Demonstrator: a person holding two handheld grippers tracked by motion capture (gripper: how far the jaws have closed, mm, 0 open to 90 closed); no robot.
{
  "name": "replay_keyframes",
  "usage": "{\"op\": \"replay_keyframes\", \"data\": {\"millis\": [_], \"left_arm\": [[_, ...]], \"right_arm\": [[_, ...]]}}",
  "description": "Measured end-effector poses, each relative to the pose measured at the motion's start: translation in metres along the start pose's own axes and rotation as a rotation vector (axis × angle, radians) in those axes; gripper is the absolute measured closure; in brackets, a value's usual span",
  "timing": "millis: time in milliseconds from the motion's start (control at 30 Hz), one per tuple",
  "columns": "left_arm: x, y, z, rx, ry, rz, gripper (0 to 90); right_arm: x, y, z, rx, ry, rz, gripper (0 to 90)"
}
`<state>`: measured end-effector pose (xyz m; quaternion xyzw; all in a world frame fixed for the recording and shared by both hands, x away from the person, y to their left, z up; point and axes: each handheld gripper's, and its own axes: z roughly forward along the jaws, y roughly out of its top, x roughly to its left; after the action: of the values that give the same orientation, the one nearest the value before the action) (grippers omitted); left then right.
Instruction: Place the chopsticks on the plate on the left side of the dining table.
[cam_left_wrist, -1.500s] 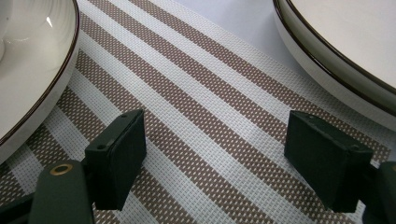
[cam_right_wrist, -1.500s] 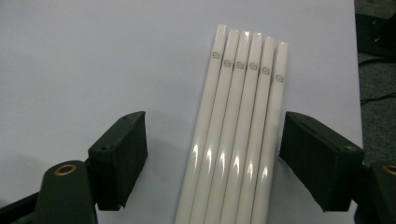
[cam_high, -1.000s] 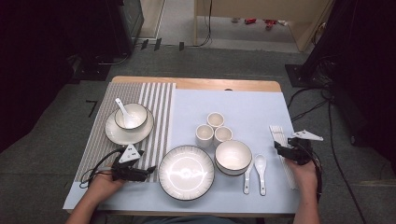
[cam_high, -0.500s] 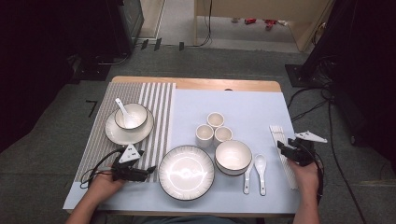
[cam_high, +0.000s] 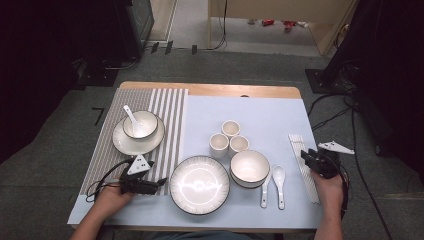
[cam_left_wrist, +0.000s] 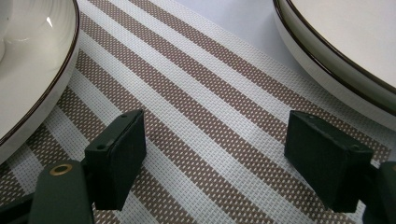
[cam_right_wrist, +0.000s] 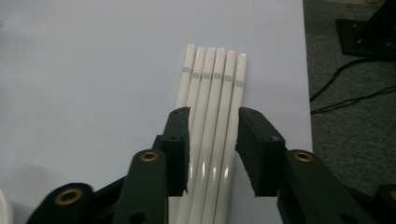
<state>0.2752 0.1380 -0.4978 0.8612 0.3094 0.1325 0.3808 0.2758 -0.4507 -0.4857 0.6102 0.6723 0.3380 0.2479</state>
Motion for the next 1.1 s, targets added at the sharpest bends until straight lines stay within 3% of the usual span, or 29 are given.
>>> {"op": "replay_keyframes", "data": {"millis": [233,500,700,733,1100], "left_arm": [[0.000,0.000,0.000,0.000,0.000,0.000,21.2],[0.000,0.000,0.000,0.000,0.000,0.000,21.2],[0.000,0.000,0.000,0.000,0.000,0.000,21.2],[0.000,0.000,0.000,0.000,0.000,0.000,21.2],[0.000,0.000,0.000,0.000,0.000,-0.001,21.2]], "right_arm": [[-0.002,-0.001,0.001,0.005,0.034,0.037,72.9],[-0.003,-0.002,0.000,-0.010,0.000,0.019,80.3],[-0.007,-0.003,-0.002,-0.025,-0.016,0.040,80.5],[-0.009,-0.004,-0.003,-0.023,-0.017,0.055,80.4],[-0.010,-0.007,0.002,0.013,-0.034,0.042,80.5]]}}
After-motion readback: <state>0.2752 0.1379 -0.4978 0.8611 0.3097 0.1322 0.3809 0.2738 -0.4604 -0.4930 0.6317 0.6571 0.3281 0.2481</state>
